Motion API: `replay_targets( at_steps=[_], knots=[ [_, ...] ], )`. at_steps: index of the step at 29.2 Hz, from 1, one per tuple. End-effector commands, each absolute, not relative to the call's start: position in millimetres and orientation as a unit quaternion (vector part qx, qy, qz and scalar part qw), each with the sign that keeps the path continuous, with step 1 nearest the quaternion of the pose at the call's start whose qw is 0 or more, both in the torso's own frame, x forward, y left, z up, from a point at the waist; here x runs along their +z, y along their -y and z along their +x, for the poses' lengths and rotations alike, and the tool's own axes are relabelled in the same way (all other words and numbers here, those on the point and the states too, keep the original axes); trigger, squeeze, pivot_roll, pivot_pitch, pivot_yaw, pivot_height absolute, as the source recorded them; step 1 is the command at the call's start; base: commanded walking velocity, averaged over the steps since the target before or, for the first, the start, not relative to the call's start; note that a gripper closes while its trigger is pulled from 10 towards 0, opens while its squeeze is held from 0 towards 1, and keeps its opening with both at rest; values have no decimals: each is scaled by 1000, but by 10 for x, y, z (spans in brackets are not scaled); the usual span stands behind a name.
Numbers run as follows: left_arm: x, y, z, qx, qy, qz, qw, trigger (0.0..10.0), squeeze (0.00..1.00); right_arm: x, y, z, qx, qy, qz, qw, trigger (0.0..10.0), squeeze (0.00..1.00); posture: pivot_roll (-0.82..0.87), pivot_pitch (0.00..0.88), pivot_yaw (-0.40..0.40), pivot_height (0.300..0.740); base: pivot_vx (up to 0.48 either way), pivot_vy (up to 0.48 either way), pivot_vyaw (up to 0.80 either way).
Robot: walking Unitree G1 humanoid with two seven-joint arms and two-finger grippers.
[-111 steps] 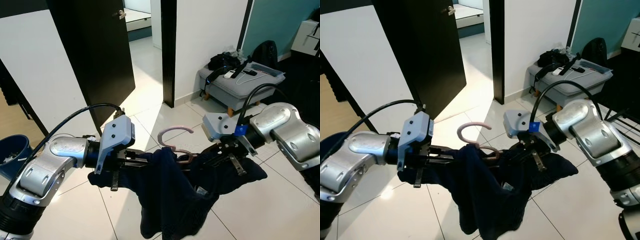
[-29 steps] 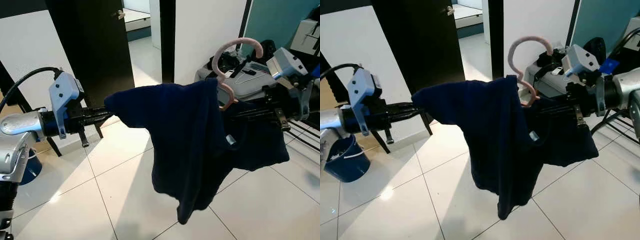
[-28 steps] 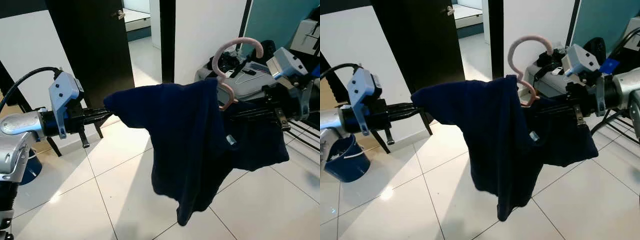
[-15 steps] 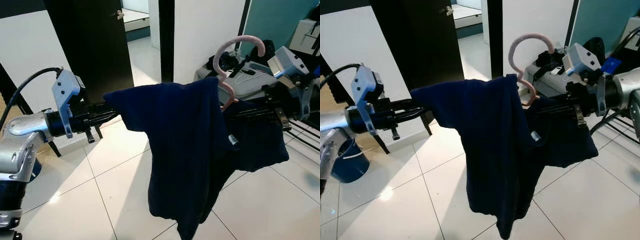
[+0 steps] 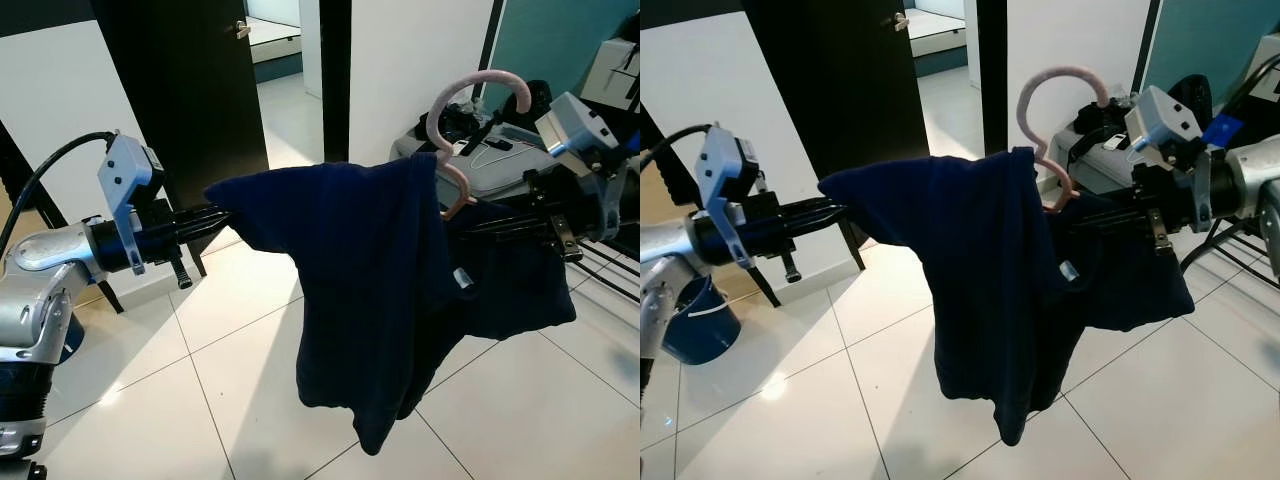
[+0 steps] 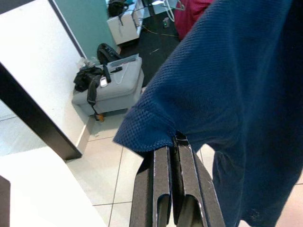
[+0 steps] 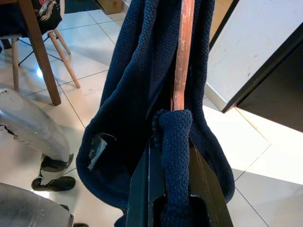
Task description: Hang hanger
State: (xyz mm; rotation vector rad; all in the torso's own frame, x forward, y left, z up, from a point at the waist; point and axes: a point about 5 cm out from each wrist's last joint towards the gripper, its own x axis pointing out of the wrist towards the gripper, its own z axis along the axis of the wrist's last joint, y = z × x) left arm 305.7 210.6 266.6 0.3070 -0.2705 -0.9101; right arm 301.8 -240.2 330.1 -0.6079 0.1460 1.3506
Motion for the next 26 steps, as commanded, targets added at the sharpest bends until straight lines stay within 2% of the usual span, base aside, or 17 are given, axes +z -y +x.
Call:
replay_targets(
  at_steps=[1, 9, 10, 11, 14, 17, 26],
  knots=[
    [2671, -2226, 3035, -418, 121, 159, 886, 0, 0, 3411, 2369, 2990, 620, -47, -288, 728, 0, 0, -81, 0, 66, 740, 0, 0, 0],
    [2696, -2370, 3040, -387, 119, 171, 898, 0, 0, 3415, 2375, 2987, 619, -47, -289, 729, 0, 0, -83, 0, 68, 740, 0, 0, 0],
    [2750, -2507, 3059, -356, 123, 178, 909, 0, 0, 3415, 2390, 2991, 616, -49, -290, 731, 0, 0, -83, 0, 68, 740, 0, 0, 0],
    [2750, -2507, 3059, -356, 123, 178, 909, 0, 0, 3415, 2390, 2991, 616, -49, -290, 731, 0, 0, -83, 0, 68, 740, 0, 0, 0],
    [2878, -2871, 3072, -276, 130, 185, 934, 0, 0, 3414, 2426, 2997, 609, -52, -290, 737, 0, 0, -81, 0, 67, 740, 0, 0, 0],
    [2884, -2972, 3060, -259, 127, 184, 940, 0, 0, 3415, 2432, 2996, 608, -52, -289, 738, 0, 0, -81, 0, 67, 740, 0, 0, 0],
    [2707, -2998, 3047, -256, 99, 177, 945, 0, 0, 3418, 2432, 2995, 608, -51, -287, 739, 0, 0, -80, 0, 68, 740, 0, 0, 0]
  ],
)
